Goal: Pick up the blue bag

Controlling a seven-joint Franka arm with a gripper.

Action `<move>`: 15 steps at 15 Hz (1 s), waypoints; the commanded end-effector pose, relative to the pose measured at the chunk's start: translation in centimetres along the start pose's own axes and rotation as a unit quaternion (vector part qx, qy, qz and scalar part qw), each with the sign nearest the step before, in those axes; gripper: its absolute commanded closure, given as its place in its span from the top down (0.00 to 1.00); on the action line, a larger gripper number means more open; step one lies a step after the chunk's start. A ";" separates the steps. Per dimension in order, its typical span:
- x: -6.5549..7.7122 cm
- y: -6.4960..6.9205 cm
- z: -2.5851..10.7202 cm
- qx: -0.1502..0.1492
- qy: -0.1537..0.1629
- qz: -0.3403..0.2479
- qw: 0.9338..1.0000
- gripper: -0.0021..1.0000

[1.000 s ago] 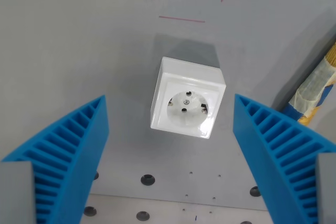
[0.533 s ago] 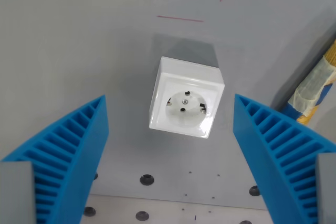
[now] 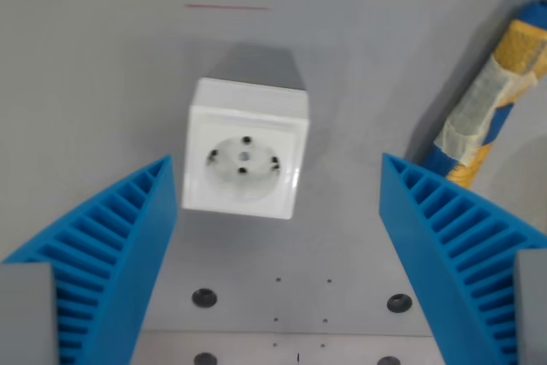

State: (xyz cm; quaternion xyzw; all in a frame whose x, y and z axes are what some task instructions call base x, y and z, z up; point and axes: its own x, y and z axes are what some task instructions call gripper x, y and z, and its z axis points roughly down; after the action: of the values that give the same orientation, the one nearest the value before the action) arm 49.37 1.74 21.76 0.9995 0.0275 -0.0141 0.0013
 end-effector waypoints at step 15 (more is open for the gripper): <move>-1.4 8.7 5.7 0.028 0.074 0.214 0.974 1.00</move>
State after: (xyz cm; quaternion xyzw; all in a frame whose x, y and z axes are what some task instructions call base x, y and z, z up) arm 47.80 -6.41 16.24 0.9923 -0.1213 0.0238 -0.0013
